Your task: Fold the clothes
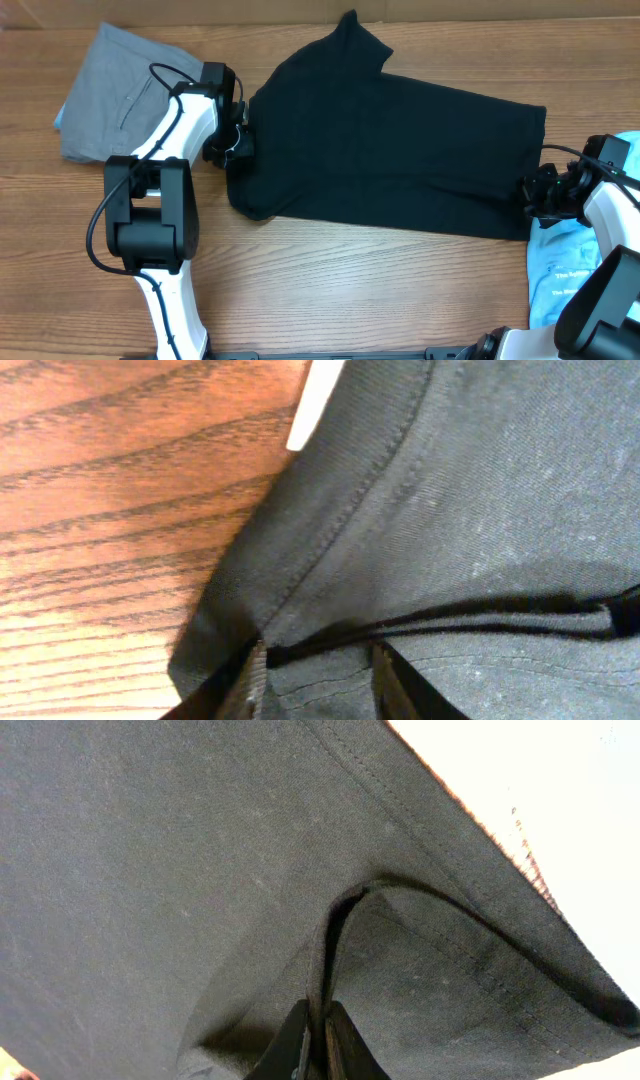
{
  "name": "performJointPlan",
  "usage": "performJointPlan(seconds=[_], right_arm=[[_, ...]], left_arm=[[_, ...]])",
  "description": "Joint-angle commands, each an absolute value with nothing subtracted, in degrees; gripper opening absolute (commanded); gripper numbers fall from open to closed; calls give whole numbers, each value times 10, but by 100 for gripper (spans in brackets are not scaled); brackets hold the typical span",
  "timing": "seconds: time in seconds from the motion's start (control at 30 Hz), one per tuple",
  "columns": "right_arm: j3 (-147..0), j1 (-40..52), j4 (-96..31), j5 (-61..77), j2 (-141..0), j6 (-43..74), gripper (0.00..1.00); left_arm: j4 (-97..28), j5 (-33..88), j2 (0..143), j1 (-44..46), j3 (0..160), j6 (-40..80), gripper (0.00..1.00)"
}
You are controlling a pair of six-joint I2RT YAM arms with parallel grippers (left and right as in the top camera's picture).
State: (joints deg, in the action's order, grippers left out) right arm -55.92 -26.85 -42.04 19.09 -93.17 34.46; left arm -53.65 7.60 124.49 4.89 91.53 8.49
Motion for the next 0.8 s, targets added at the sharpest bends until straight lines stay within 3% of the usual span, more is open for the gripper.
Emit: performJointPlan(seconds=[0.0,0.17,0.4,0.5,0.63,0.77], right_arm=[[-570,-267,-419,192,-919,340,5],[-570,-267,-419,191,-919,340,5],[-570,-267,-419,192,-919,340,5],[-570,-267,-419,192,-919,340,5],[-570,-267,-419,192,-919,340,5],[-570,-267,-419,192,-919,340,5]], left_arm=[[-531,126,1254,53,889,73,25],[-537,131,1253,51,894,73,17],[-554,130,1253,37,901,73,25],[-564,130,1252,27,903,75,12],[-572,132,1250,21,903,75,14],[-575,138,1250,23,903,75,4]])
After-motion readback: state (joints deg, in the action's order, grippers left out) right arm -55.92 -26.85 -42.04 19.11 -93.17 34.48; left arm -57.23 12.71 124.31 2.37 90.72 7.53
